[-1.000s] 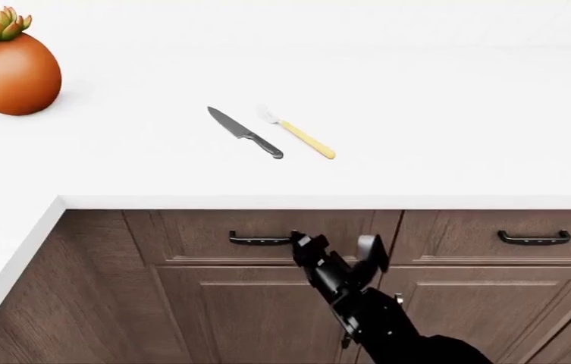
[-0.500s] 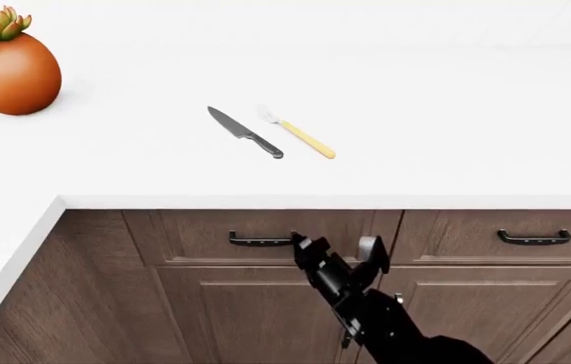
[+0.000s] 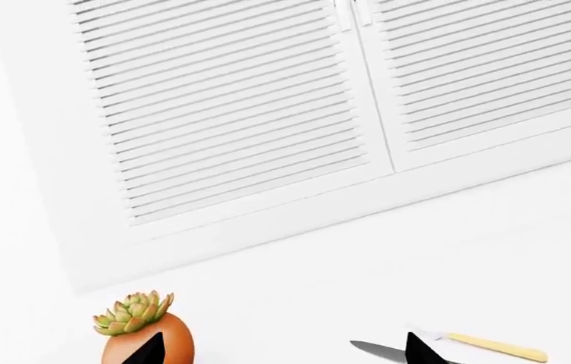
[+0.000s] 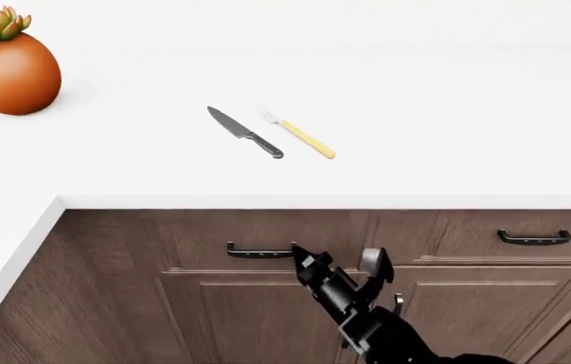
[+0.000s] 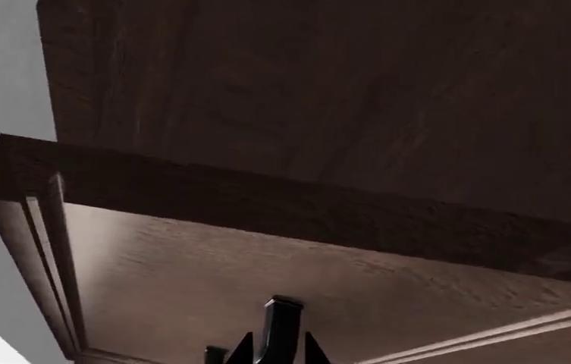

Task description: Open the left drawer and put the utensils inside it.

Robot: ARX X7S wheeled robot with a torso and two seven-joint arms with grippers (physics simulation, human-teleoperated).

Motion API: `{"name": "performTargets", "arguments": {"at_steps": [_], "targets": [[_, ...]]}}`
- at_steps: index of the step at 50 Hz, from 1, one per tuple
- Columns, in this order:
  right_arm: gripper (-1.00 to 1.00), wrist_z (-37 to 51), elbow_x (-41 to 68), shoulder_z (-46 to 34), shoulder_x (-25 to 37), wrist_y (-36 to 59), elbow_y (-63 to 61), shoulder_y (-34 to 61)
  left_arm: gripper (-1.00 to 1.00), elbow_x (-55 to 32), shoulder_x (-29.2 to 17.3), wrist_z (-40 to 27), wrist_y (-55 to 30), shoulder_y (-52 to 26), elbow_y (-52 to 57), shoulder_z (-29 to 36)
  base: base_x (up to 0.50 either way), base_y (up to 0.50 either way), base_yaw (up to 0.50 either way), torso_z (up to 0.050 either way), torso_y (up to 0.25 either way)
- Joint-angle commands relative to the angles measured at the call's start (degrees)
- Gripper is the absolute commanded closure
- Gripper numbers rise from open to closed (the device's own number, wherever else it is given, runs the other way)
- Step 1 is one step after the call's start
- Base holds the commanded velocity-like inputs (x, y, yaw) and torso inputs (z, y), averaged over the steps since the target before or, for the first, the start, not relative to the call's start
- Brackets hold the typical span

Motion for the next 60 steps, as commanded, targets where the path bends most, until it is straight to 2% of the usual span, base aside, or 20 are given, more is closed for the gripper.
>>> {"name": "performTargets", "arguments": {"at_steps": [1, 17, 22, 34, 39, 41, 42, 43, 45, 48, 52, 60], "targets": [[1.00, 1.21, -9.13, 1.11, 8.00, -11.88, -23.37, -0.29, -1.00, 0.16, -0.95, 0.44, 1.05, -0.30, 0.19, 0.41, 0.00, 0.00, 0.00, 0.000, 0.000], [1.00, 6.57, -17.69, 0.81, 17.19, -23.88, -44.92, -3.50, -1.00, 0.19, -1.23, 0.49, 1.57, -0.25, 0.59, 0.64, 0.00, 0.00, 0.00, 0.001, 0.003], [1.00, 10.56, -23.51, -1.42, 21.98, -28.56, -53.03, -5.01, -1.00, 0.61, -1.75, 0.93, 2.49, -0.41, 0.93, 1.20, 0.00, 0.00, 0.00, 0.002, 0.004], [1.00, 15.35, -32.58, -4.13, 28.23, -35.11, -62.72, -8.83, -1.00, 1.28, -2.45, 1.76, 3.47, -0.84, 0.87, 1.70, 0.00, 0.00, 0.00, 0.002, 0.004], [1.00, 14.97, -35.15, -2.70, 29.91, -40.94, -64.49, -13.19, -1.00, 1.52, -3.00, 2.12, 4.20, -1.00, 1.01, 2.10, 0.00, 0.00, 0.00, 0.000, 0.000], [1.00, 15.07, -37.14, 0.57, 30.66, -44.01, -64.88, -16.69, -1.00, 1.49, -3.05, 2.09, 4.32, -0.99, 1.06, 2.15, 0.00, 0.00, 0.00, 0.000, 0.000], [-1.00, 16.03, -40.08, 5.55, 30.99, -44.19, -64.86, -20.63, -1.00, 1.45, -3.09, 2.07, 4.35, -1.00, 1.08, 2.15, 0.00, 0.00, 0.00, 0.000, 0.000], [-1.00, 16.66, -43.09, 11.22, 31.02, -44.20, -64.99, -25.07, -1.00, 1.46, -3.09, 2.07, 4.37, -1.00, 1.09, 2.17, 0.00, 0.00, 0.00, 0.000, 0.000], [-1.00, 24.85, -55.26, 23.98, 29.05, -44.20, -63.42, -35.08, -1.00, 1.42, -3.14, 2.03, 4.47, -0.99, 1.18, 2.23, 0.00, 0.00, 0.00, 0.000, 0.000], [-1.00, 35.80, -69.42, 33.50, 24.89, -44.05, -61.12, -43.92, -1.00, 1.19, -3.35, 1.97, 4.60, -1.06, 1.18, 2.16, 0.00, 0.00, 0.00, 0.000, 0.000], [-1.00, 42.20, -77.19, 38.02, 22.05, -43.46, -60.68, -48.57, -1.00, 1.01, -3.33, 1.81, 4.59, -1.05, 1.27, 2.12, 0.00, 0.00, 0.00, 0.000, 0.000], [-1.00, 48.10, -83.50, 42.99, 21.53, -41.98, -62.37, -51.85, -1.00, 0.75, -2.97, 1.49, 4.31, -1.01, 1.33, 1.91, 0.00, 0.00, 0.00, 0.000, 0.000]]}}
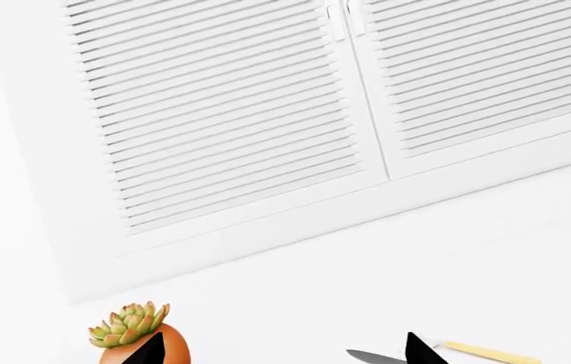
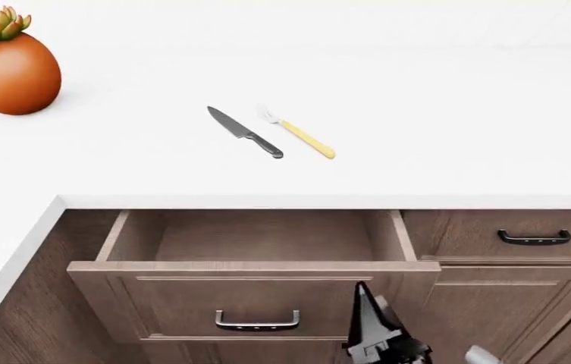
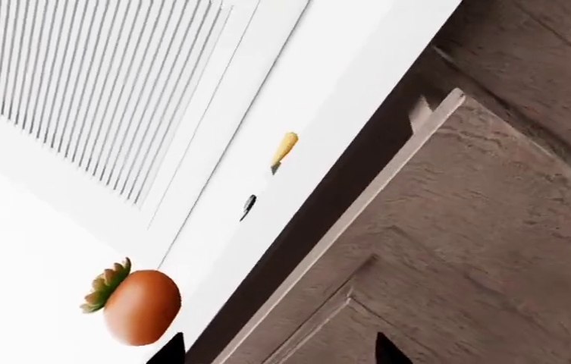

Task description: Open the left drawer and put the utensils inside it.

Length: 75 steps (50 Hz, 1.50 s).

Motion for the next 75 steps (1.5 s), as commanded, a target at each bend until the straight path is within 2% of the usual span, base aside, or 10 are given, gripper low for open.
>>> {"name": "performTargets", "arguments": {"at_steps": [1, 11, 19, 27, 33, 38, 42, 51, 60, 75], "targets": [[-1.00, 12.83, -18.29, 13.57, -2.01, 0.08, -1.77, -10.98, -1.00, -0.40, 0.03, -0.30, 0.02, -0.06, 0.10, -0.17, 0.00, 0.00, 0.00, 0.000, 0.000], [-1.00, 35.63, -41.12, 22.82, 6.78, 15.08, -19.90, -7.78, -1.00, -0.57, 0.34, -0.50, -0.21, -0.12, -0.15, -0.45, 0.00, 0.00, 0.00, 0.000, 0.000], [-1.00, 46.80, -40.11, 29.36, 16.89, 30.19, -35.01, 2.93, -1.00, -0.62, 0.34, -0.48, -0.02, -0.29, -0.27, -0.57, 0.00, 0.00, 0.00, 0.000, 0.000], [-1.00, 55.01, -30.85, 34.00, 23.96, 49.89, -44.61, 22.68, -1.00, -1.45, 0.67, -1.23, -0.70, -0.21, -0.51, -1.27, 0.00, 0.00, 0.00, 0.000, 0.000], [-1.00, 55.31, -16.60, 34.18, 22.96, 62.60, -42.99, 41.72, -1.00, -1.75, 1.09, -1.77, -1.39, 0.09, -0.64, -1.55, 0.00, 0.00, 0.00, 0.000, 0.000], [-1.00, 53.37, -0.62, 31.43, 17.47, 75.34, -29.51, 59.20, -1.00, -2.68, 0.26, -1.95, -1.39, -0.29, -1.09, -2.21, 0.00, 0.00, 0.00, 0.000, 0.000], [-1.00, 57.93, 6.60, 28.41, 13.19, 87.18, -17.02, 72.78, -1.00, -3.14, 0.46, -2.21, -1.53, -0.53, -1.51, -2.85, 0.00, 0.00, 0.00, 0.000, 0.000], [-1.00, 47.72, 7.57, 24.35, 5.89, 103.02, -0.45, 96.57, -1.00, -4.46, 1.46, -3.91, -3.30, -0.19, -2.22, -4.39, 0.00, 0.00, 0.00, 0.000, 0.000], [-1.00, 45.68, 7.47, 22.51, 3.67, 110.60, 5.33, 107.60, -1.00, -4.47, 1.17, -4.00, -3.22, -0.19, -2.37, -4.51, 0.02, 0.00, 0.00, 0.000, 0.000], [-1.00, 43.46, 6.41, 21.08, 3.74, 111.53, 3.15, 106.68, -1.00, -3.65, 1.29, -3.47, -3.03, 0.06, -1.88, -3.85, 0.24, 0.00, 0.00, 0.000, 0.000]]}}
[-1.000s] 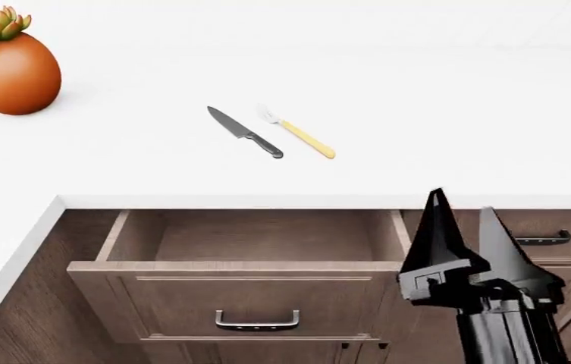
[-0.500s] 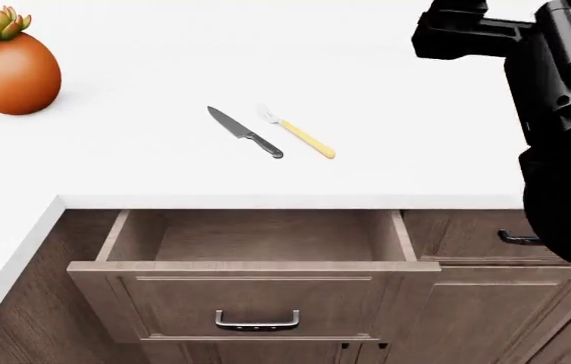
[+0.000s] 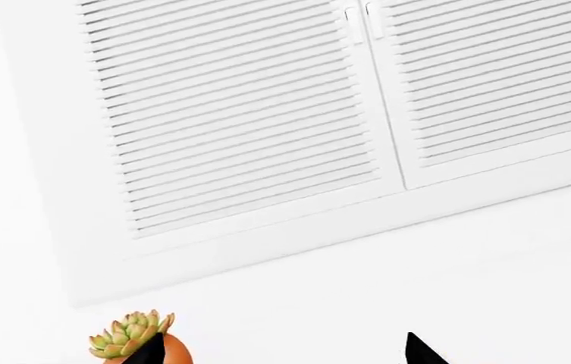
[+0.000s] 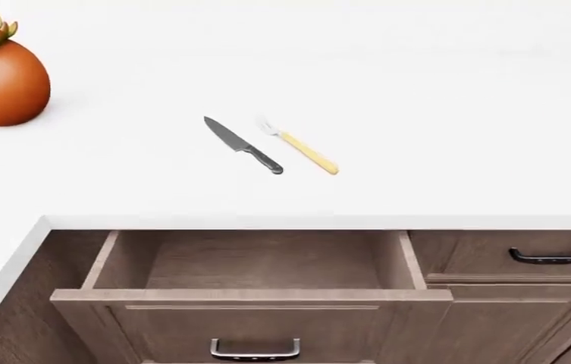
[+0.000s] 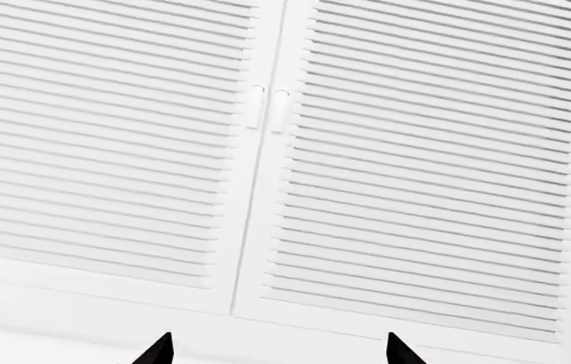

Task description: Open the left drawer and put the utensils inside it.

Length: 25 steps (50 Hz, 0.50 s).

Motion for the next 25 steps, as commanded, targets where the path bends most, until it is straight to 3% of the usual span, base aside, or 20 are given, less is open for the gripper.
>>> {"name": "performTargets", "arguments": {"at_steps": [1, 25], "targets": [[-1.00, -1.79, 0.26, -1.59, -0.86, 3.42, 1.04, 3.00, -1.00, 0.08, 0.25, -0.09, -0.20, 0.27, 0.14, 0.01, 0.27, 0.00, 0.00, 0.000, 0.000], [-1.00, -2.67, 0.19, -2.14, -0.92, 4.03, 0.00, 2.38, -1.00, 0.58, 0.40, 0.33, -0.04, 0.43, 0.28, 0.22, 0.26, 0.00, 0.00, 0.000, 0.000]]}}
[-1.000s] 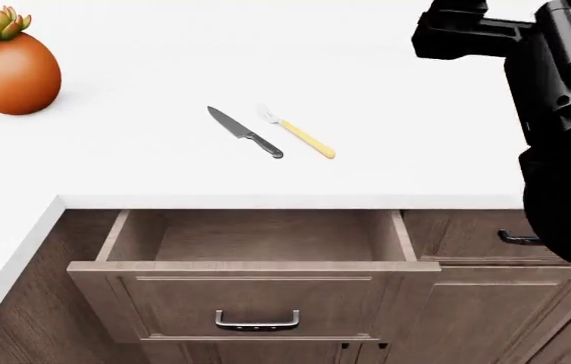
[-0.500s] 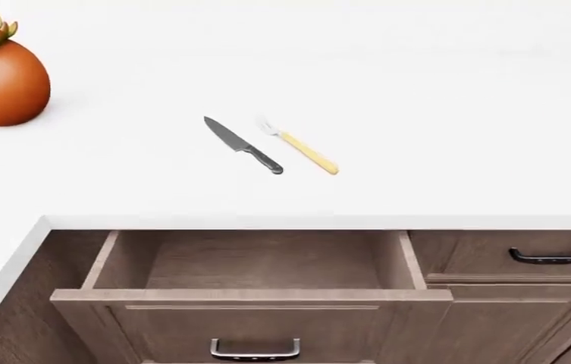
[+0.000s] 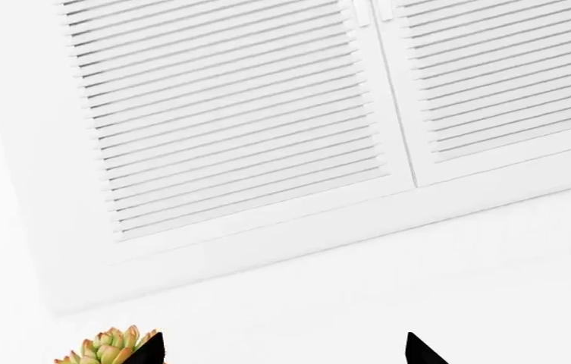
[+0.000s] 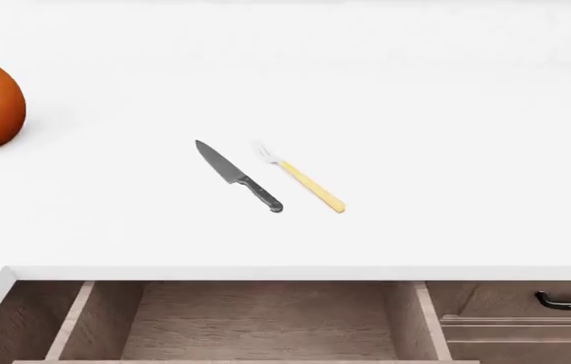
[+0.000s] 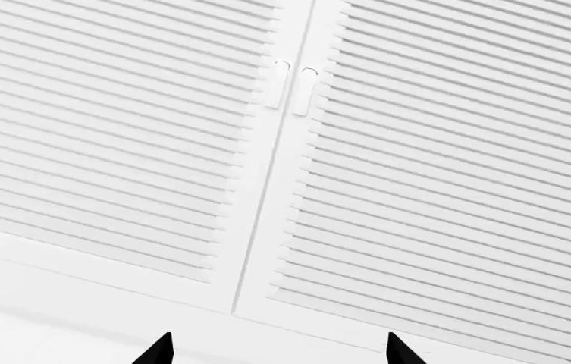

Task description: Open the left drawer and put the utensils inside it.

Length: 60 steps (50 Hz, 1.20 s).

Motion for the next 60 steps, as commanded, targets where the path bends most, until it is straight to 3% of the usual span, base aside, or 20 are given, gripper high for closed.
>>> {"name": "performTargets", "arguments": {"at_steps": [1, 19, 31, 38, 60], "targets": [[-1.00, -0.57, 0.00, -0.27, -0.08, 0.47, -0.07, 0.03, -1.00, 0.55, -0.12, 0.51, 0.28, -0.06, 0.09, 0.32, 0.20, 0.00, 0.00, 0.000, 0.000], [-1.00, -0.43, 3.89, -1.47, -0.14, 3.28, 1.35, -1.75, -1.00, 0.34, 0.41, 0.04, 0.02, 0.37, 0.37, 0.13, 0.08, 0.00, 0.00, 0.000, 0.001], [-1.00, -6.73, 12.17, -7.78, -4.99, 12.75, 10.38, -3.97, -1.00, -0.55, 0.61, -0.58, -1.04, 0.53, -0.14, -0.89, 0.00, 0.00, 0.00, 0.000, 0.000], [-1.00, -7.83, 18.32, -7.67, -6.02, 13.10, 14.04, -6.56, -1.00, -0.44, 0.33, -0.46, -0.89, 0.42, -0.36, -0.99, 0.00, 0.00, 0.00, 0.000, 0.000], [-1.00, -15.90, 20.02, -8.12, -9.13, 10.94, 16.13, -13.08, -1.00, -1.10, 1.52, -1.42, -2.24, 1.08, -0.70, -2.18, 0.00, 0.00, 0.00, 0.000, 0.000]]}}
